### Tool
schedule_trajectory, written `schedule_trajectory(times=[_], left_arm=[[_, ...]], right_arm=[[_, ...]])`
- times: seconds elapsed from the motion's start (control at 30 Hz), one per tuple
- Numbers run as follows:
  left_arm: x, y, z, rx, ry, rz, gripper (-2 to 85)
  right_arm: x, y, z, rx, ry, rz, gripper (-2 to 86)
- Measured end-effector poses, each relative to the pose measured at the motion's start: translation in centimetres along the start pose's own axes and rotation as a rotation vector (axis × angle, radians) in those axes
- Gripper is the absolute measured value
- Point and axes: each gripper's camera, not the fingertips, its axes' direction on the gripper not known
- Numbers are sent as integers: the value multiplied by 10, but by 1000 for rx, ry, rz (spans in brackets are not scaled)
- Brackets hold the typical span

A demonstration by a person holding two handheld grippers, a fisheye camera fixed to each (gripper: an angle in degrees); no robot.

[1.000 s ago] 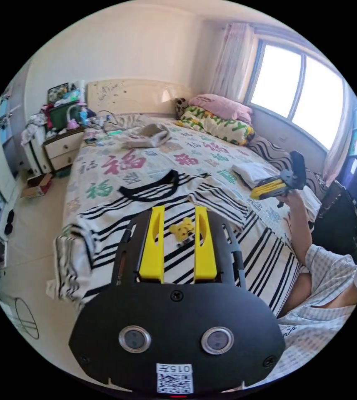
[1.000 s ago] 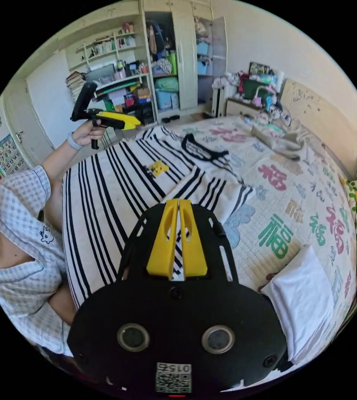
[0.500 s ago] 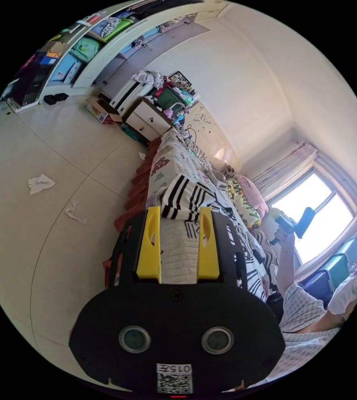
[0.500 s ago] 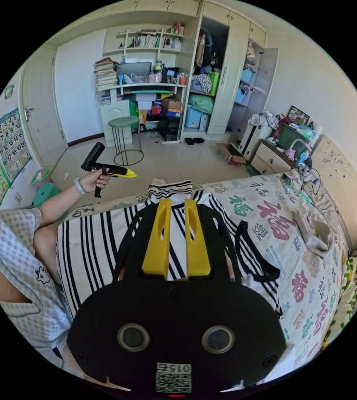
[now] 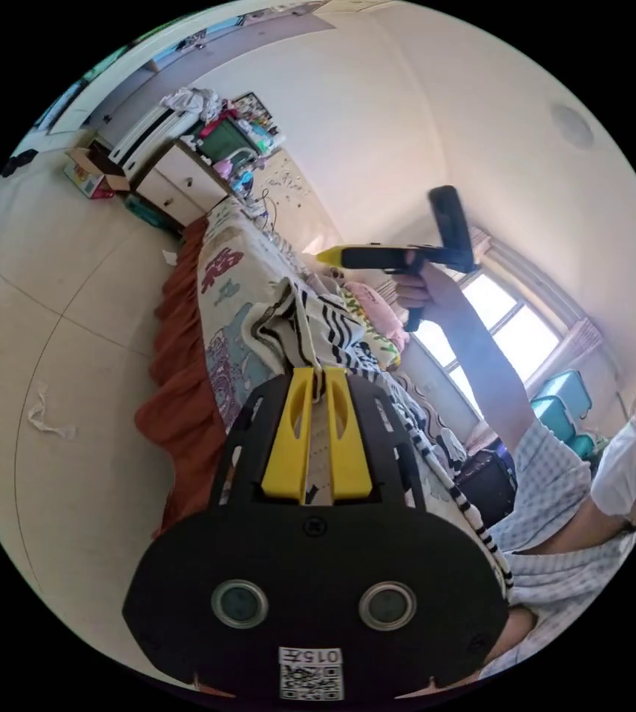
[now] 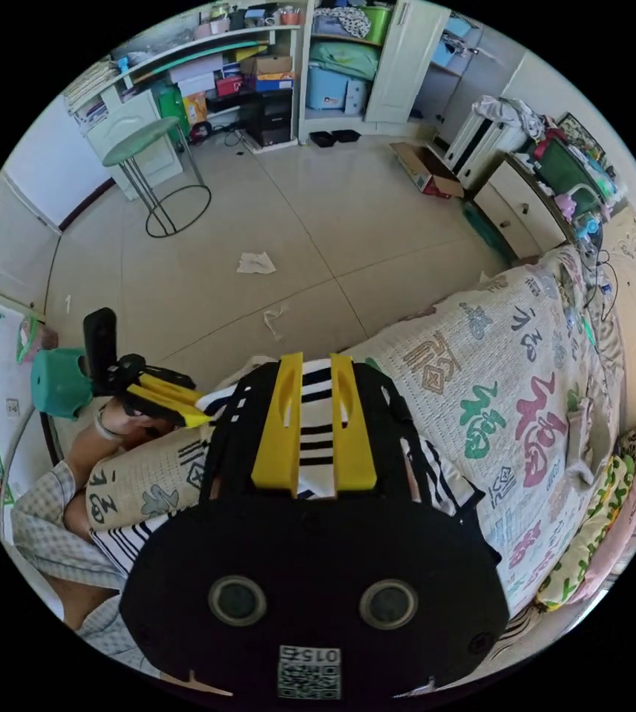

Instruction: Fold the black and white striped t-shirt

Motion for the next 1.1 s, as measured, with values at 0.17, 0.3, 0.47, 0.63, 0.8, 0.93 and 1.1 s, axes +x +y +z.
schedule_trajectory(times=[0.17, 0.3, 0.47, 0.63, 0.8, 0.93, 1.1], left_arm=[[15, 32, -32, 51, 32, 95, -1], [43, 39, -31, 3, -35, 221, -5], [70, 53, -29, -36, -110, 385, -6], [82, 65, -41, -80, 34, 485, -6], [96, 72, -42, -132, 69, 547, -6], [102, 82, -29, -222, 54, 597, -6], [101, 86, -28, -222, 44, 605, -6]], right_arm=[[-45, -86, 32, -141, -11, -94, 94], [-89, -147, 69, -363, 57, -189, 108], [-117, -190, 113, -547, 221, -247, 112], [-120, -220, 126, -642, 240, -264, 106], [-130, -238, 117, -676, 143, -330, 94], [-140, -245, 118, -754, 174, -394, 90], [-146, -250, 118, -792, 145, -436, 84]])
